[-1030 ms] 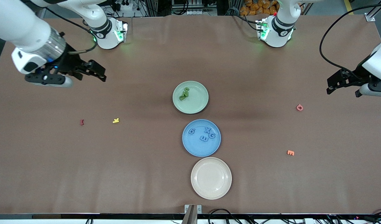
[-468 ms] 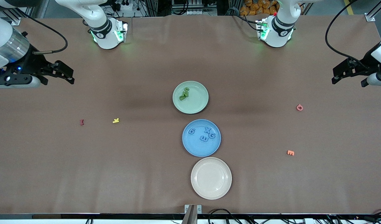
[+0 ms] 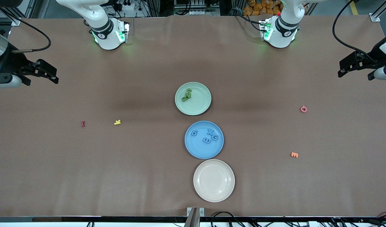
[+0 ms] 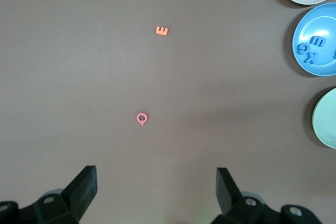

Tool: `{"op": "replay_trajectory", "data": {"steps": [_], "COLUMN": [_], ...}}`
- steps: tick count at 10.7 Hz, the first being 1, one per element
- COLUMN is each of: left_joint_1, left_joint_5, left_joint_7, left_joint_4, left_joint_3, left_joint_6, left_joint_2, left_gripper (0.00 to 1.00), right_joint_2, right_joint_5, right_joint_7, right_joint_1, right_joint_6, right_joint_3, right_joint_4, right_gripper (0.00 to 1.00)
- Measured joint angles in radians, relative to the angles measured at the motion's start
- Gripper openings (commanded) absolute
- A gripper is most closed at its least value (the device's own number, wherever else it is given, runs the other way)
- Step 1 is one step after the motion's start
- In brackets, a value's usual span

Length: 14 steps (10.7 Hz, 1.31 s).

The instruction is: Sort letters by color into matching plates

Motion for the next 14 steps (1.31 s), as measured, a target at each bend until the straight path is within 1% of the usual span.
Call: {"op": "replay_trajectory", "data": {"steps": [3,5,8,14], "left_joint_1": [0.0,0.0,0.001,0.002], "left_joint_5": [0.0,0.0,0.023,0.027], "left_joint_7": [-0.034,-0.036,-0.025,-0.018], "left_joint_4": [0.001,0.001,0.001,0.001], "left_joint_3": [-0.002,-0.002,-0.003,-0.003], "left_joint_6": [-0.007,-0.007,0.047,0.08], "left_joint_2": [0.0,0.002,0.003,0.003], "left_gripper": [1.0,1.0,1.0,1.0], "right_joint_2": [-0.008,-0.008,-0.008,-0.008], "right_joint_5": [-0.012,-0.013,-0.013,-0.012], "right_joint_7": [-0.003,-0.003,-0.005,-0.008], "right_joint_1": [-0.007,-0.014,-0.018,0.002], "right_joint_6": [-0.007,-0.024,-0.05,-0.05], "right_joint_3": [-0.002,-0.014,-0.028,-0.023], "right_joint_4": [0.002,0.002,0.002,0.007], "right_gripper": [1.0,1.0,1.0,1.0]}}
